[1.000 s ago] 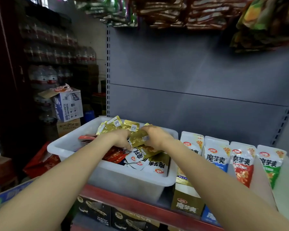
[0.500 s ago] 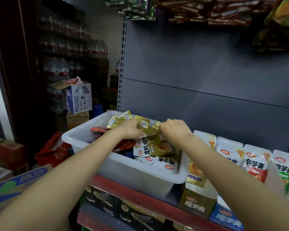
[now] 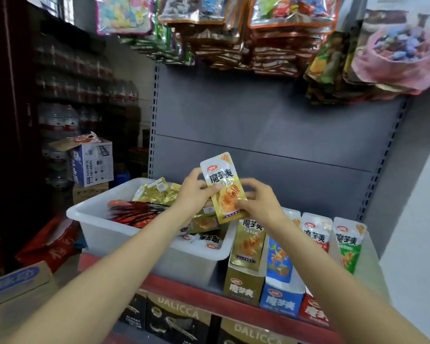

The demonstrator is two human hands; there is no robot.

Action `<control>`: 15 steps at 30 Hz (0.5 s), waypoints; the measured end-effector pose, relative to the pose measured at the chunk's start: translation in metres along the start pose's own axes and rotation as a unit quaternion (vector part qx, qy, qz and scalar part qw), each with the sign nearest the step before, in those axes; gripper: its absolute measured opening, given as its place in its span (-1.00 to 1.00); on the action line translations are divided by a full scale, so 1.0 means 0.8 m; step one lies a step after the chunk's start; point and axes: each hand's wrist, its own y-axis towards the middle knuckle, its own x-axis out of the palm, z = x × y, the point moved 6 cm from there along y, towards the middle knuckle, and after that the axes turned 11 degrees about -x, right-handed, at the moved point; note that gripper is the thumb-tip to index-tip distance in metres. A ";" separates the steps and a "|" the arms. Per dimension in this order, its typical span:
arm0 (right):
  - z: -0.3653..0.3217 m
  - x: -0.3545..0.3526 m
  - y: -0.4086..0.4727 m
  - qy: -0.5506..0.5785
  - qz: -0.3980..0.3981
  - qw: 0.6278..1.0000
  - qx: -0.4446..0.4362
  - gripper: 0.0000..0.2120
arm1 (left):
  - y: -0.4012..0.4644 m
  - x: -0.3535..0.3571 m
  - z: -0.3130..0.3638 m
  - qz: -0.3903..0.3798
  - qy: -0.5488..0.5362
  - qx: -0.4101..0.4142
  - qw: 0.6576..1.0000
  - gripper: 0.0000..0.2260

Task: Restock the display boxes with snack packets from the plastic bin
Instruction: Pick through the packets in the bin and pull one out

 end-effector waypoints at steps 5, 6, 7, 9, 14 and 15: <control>-0.008 -0.019 -0.033 -0.071 -0.042 0.989 -0.121 -0.01 | -0.016 0.033 0.024 -0.014 0.046 0.064 0.997 -0.45; -0.008 -0.021 -0.037 -0.121 -0.042 0.983 -0.134 0.01 | -0.018 0.040 0.028 -0.017 0.060 0.074 0.995 -0.37; -0.006 -0.024 -0.041 -0.167 -0.038 0.975 -0.138 0.03 | -0.019 0.046 0.029 -0.018 0.079 0.083 0.993 -0.28; 0.003 -0.025 -0.045 -0.223 -0.033 0.966 -0.131 0.06 | -0.019 0.059 0.031 -0.025 0.108 0.104 0.988 -0.20; 0.020 -0.033 -0.049 -0.190 -0.015 0.976 -0.104 0.06 | -0.011 0.079 0.027 -0.046 0.182 0.126 0.974 -0.33; 0.022 -0.038 -0.049 -0.178 -0.009 0.980 -0.093 0.03 | -0.010 0.082 0.026 -0.052 0.199 0.132 0.970 -0.34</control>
